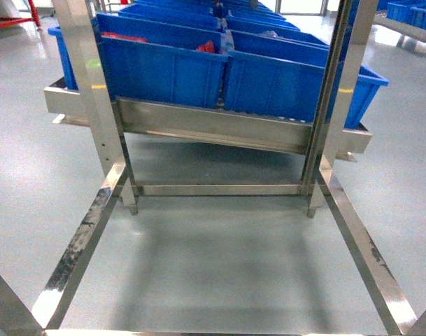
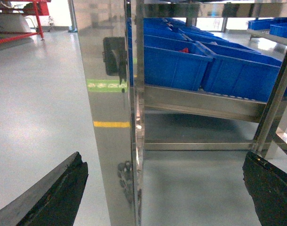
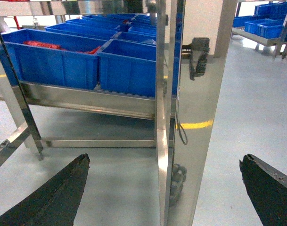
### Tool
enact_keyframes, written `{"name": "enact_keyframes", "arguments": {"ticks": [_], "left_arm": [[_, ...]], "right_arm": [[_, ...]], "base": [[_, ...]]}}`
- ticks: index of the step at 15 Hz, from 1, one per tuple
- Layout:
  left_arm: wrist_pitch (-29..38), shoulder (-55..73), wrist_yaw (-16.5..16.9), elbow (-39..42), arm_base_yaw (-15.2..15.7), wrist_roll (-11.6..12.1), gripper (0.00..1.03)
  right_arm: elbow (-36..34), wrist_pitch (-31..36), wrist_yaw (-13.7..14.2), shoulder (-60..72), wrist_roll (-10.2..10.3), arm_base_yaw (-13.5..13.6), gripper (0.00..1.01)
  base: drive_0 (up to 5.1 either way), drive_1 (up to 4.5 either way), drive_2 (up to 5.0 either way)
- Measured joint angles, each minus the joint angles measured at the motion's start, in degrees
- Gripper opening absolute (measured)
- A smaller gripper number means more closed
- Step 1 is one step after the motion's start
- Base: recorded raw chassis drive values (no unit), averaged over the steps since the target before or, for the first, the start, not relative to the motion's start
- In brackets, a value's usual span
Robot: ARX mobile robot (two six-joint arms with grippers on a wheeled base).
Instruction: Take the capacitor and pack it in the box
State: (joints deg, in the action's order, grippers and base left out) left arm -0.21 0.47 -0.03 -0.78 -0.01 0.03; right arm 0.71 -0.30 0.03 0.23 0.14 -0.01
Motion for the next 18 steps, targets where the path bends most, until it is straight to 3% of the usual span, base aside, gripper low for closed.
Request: {"name": "enact_keyframes", "arguments": {"ticks": [18], "left_arm": [[-0.02, 0.0, 0.04, 0.0, 0.0, 0.0, 0.98]], "right_arm": [[0.0, 0.0, 0.02, 0.0, 0.07, 0.0, 0.98]], "base": [[0.0, 0.0, 0.0]]}}
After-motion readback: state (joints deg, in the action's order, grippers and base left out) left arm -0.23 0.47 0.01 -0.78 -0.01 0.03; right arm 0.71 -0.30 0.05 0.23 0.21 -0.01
